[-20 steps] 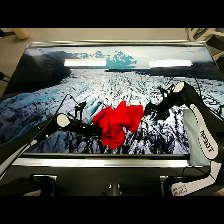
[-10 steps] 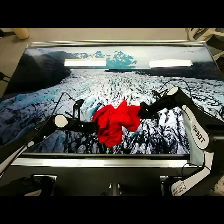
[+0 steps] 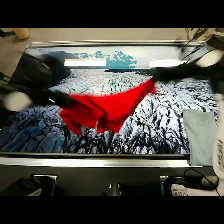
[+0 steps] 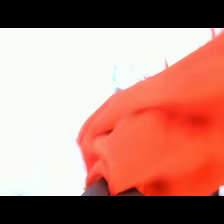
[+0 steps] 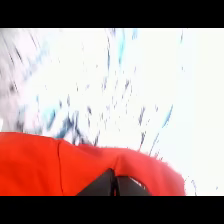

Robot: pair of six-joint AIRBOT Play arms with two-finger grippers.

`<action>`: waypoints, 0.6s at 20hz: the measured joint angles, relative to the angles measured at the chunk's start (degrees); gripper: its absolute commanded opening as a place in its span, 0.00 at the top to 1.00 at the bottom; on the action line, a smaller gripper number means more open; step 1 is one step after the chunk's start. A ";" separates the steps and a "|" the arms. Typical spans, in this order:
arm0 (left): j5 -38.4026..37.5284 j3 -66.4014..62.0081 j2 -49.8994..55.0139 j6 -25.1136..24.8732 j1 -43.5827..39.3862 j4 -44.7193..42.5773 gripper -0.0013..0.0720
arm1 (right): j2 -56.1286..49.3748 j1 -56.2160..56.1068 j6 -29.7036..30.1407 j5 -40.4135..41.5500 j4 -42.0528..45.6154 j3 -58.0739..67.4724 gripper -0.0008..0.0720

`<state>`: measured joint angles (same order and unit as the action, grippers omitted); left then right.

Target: Fold the shirts.

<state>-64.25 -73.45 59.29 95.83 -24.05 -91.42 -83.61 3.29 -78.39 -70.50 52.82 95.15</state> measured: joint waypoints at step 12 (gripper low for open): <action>-10.08 -16.61 -16.00 0.63 3.06 -9.92 0.95 | 33.79 2.21 -8.20 4.61 13.86 6.08 0.97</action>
<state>-74.32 -90.06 43.29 96.47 -20.99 -101.34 -49.82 5.50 -86.59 -65.89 66.67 101.23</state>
